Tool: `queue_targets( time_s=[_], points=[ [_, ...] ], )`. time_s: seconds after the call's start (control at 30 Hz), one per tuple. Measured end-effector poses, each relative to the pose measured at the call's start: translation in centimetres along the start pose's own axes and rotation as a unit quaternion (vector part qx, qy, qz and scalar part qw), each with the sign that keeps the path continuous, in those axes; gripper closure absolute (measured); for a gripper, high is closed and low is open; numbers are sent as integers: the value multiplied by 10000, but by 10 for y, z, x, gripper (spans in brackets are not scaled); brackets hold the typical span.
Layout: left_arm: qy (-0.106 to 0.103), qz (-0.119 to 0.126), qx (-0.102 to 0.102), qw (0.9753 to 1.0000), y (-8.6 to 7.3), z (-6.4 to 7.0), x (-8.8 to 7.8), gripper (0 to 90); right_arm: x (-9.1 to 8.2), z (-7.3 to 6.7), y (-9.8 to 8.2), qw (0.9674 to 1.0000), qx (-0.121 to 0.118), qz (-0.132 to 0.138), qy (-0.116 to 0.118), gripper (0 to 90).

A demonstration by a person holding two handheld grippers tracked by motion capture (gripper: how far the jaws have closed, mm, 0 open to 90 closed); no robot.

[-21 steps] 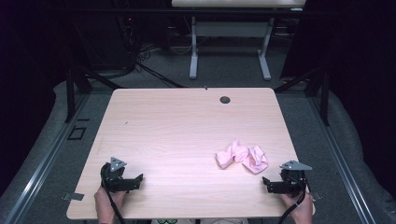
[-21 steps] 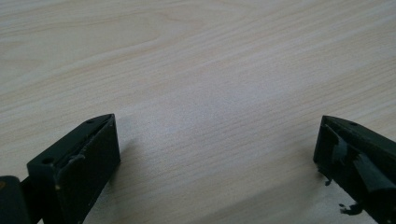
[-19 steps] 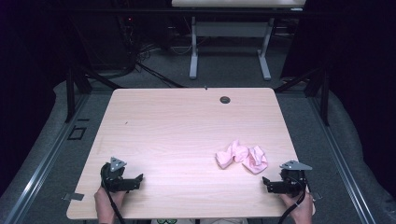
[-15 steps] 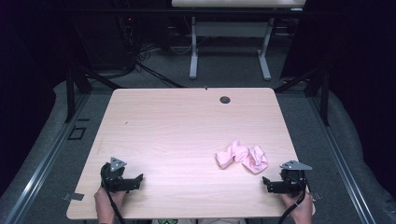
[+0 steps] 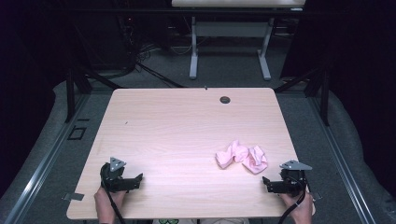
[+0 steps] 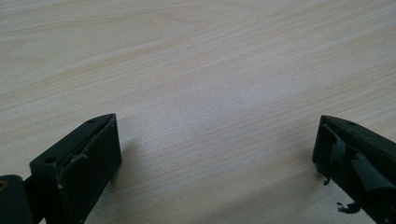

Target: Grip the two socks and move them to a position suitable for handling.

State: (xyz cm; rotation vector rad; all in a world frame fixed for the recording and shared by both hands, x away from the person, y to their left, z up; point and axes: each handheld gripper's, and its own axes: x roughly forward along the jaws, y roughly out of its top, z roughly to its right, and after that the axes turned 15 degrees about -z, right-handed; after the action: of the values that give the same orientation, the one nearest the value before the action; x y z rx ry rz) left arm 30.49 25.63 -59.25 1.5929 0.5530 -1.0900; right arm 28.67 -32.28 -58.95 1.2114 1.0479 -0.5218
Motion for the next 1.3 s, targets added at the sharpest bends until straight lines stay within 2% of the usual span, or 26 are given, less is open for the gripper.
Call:
queue_targets(
  time_s=[0.07, 0.2, 0.4, 0.5, 0.6, 0.73, 0.87, 1.0, 1.2, 1.27, 1.3],
  points=[
    [-3, -6, -3, 10000, 0, 0, 0, 10, -1, -1, -1, 9999, 79, 72, -98, 35],
    [2, -4, 7, 10000, 0, 0, 0, 13, -2, -3, 1, 9999, 3, 25, -167, 5],
    [1, -2, 3, 10000, 0, 0, 0, 13, -1, 4, 6, 9997, 77, -168, 148, 0],
    [3, -4, 6, 10000, 0, 0, 0, 13, -5, 5, 10, 9995, 75, -242, 207, 0],
    [7, 15, -10, 10000, 0, 0, 0, 14, -13, 4, 17, 9995, 77, -189, 253, 0],
    [-3, -1, -15, 10000, 0, 0, 0, 15, -27, 0, 32, 9995, -80, -157, 262, 0],
    [-1, 1, -12, 10000, 0, 0, 0, 15, -31, -7, 51, 9986, -329, -204, 361, 0],
    [7, 27, -16, 10000, 0, 0, 0, 19, -24, -14, 71, 9964, -584, -509, 355, 0],
    [3, 15, -12, 10000, 0, 0, 0, 20, -6, -25, 89, 9936, -833, -722, 257, 3],
    [2, 11, -15, 10000, 0, 0, 0, 21, 0, -26, 92, 9929, -872, -770, 259, 26],
    [4, 17, -12, 10000, 0, 0, 0, 21, 3, -27, 94, 9925, -880, -803, 270, 74]
  ],
)
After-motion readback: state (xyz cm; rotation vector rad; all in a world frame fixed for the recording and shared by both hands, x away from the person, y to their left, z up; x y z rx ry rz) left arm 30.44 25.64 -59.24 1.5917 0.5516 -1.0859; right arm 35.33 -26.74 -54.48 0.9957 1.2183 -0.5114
